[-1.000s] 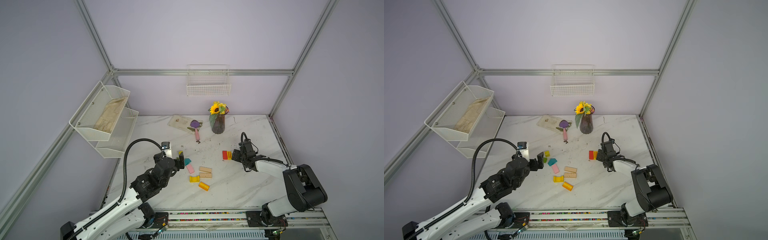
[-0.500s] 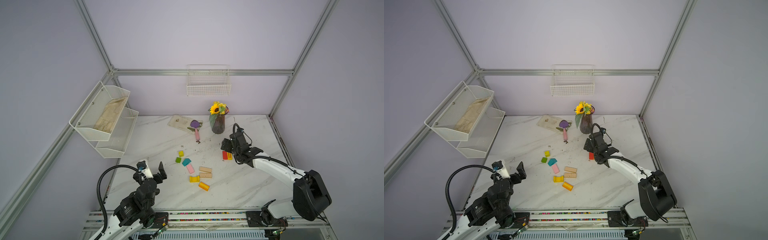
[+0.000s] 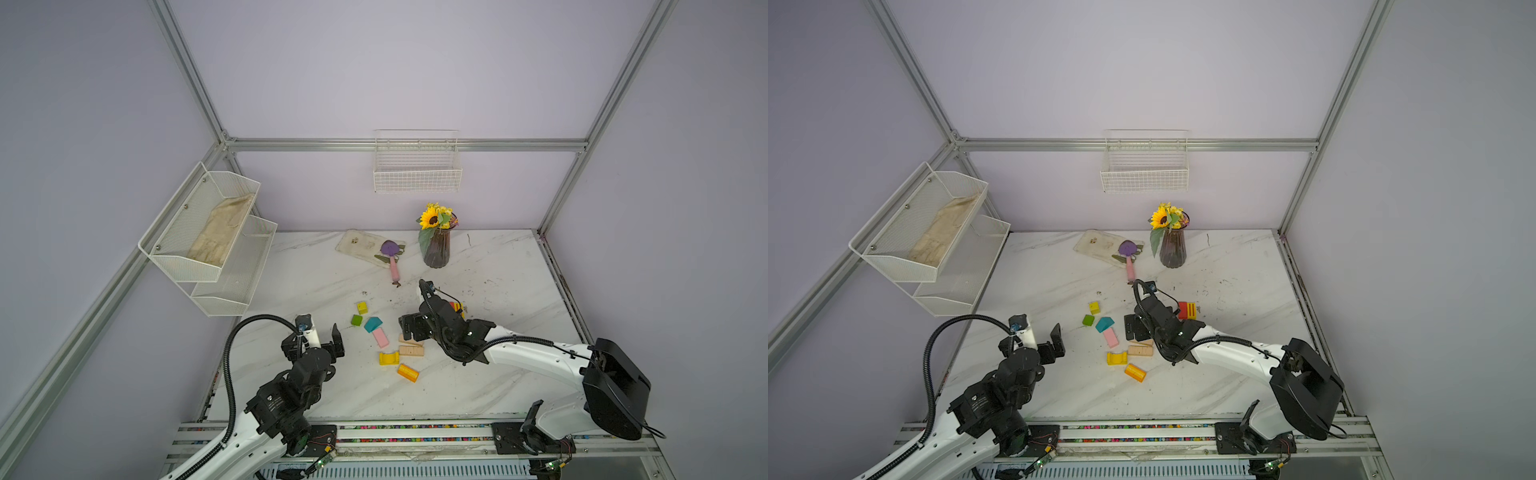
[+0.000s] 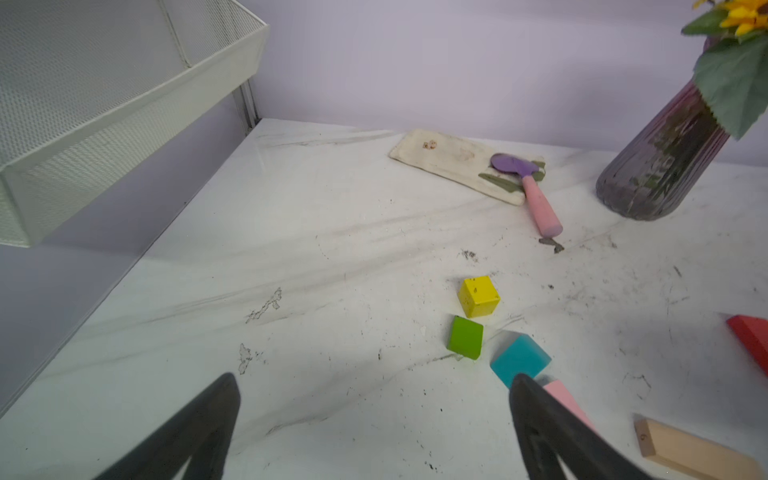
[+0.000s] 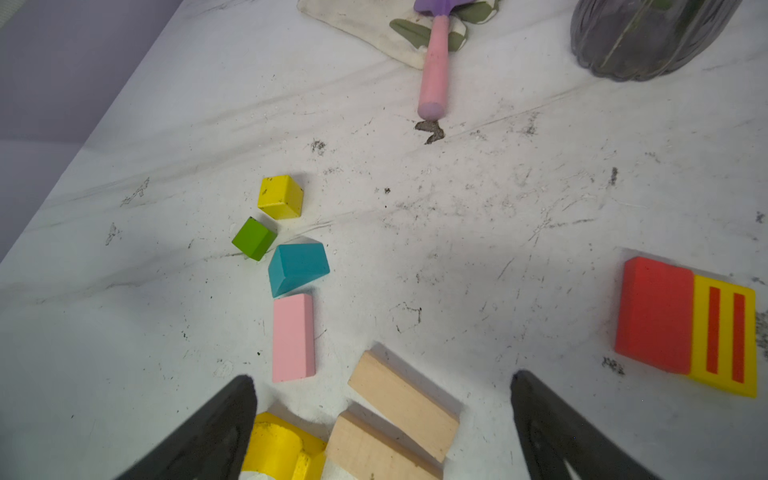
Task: Build the wood block tower
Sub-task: 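Lower the right gripper around a pale wood bar and close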
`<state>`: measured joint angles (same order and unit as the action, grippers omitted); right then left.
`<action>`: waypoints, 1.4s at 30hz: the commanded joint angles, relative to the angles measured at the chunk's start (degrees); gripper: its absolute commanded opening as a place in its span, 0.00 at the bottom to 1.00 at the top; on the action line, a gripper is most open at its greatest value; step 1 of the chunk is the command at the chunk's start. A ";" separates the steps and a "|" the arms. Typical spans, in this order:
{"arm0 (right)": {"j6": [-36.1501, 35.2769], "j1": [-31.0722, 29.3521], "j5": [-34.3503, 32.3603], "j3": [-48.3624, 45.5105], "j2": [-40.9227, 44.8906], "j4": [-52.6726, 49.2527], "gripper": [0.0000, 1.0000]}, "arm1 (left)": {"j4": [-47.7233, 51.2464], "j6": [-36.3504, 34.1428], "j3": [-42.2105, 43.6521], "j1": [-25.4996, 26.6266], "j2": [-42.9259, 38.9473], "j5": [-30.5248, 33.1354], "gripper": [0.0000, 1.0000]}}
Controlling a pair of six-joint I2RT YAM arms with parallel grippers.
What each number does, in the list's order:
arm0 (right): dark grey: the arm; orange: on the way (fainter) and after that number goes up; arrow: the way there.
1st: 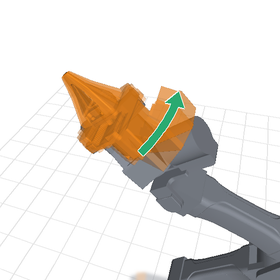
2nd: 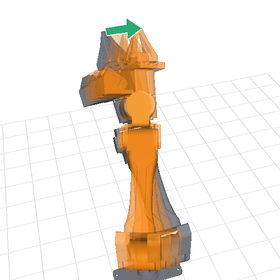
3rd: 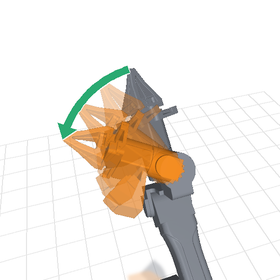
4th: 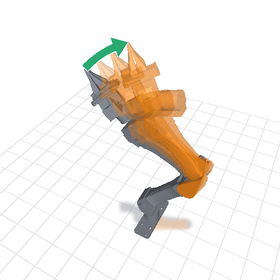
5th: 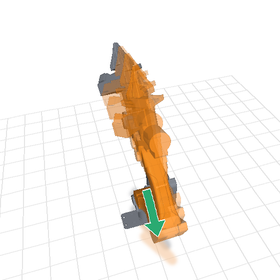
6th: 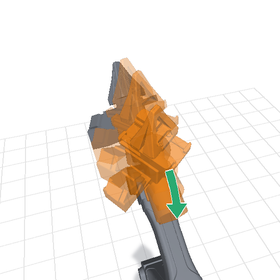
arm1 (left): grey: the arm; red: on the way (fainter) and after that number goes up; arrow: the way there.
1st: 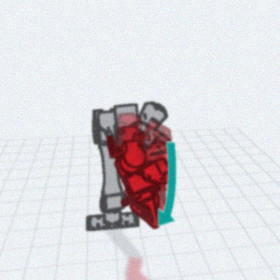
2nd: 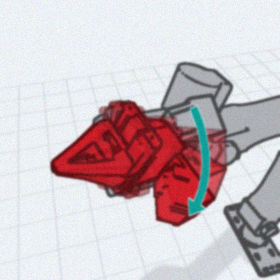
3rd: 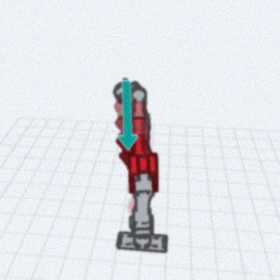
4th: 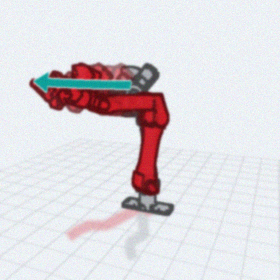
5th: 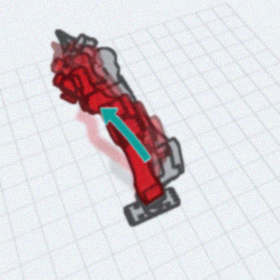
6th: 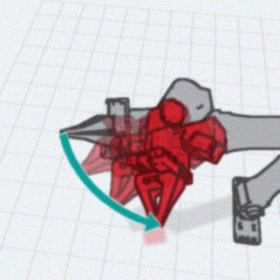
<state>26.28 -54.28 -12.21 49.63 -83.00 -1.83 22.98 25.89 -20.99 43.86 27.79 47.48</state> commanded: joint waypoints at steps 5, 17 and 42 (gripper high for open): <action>7.68 -9.77 -11.51 -2.05 -2.94 -4.67 0.97 | -4.83 -2.49 -4.10 -0.26 7.75 -3.91 1.00; 19.28 -12.69 -24.00 6.43 -17.84 -16.59 0.85 | -5.49 -3.48 -3.60 -0.26 7.03 -5.05 1.00; 15.43 -6.13 -17.59 10.49 -23.32 -12.83 0.97 | -5.05 -3.33 -2.81 -0.26 4.28 -5.11 1.00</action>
<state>41.67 -61.12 -30.48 59.33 -104.51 -13.30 19.75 22.94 -21.06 43.86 32.18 42.17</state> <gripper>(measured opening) 0.974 0.997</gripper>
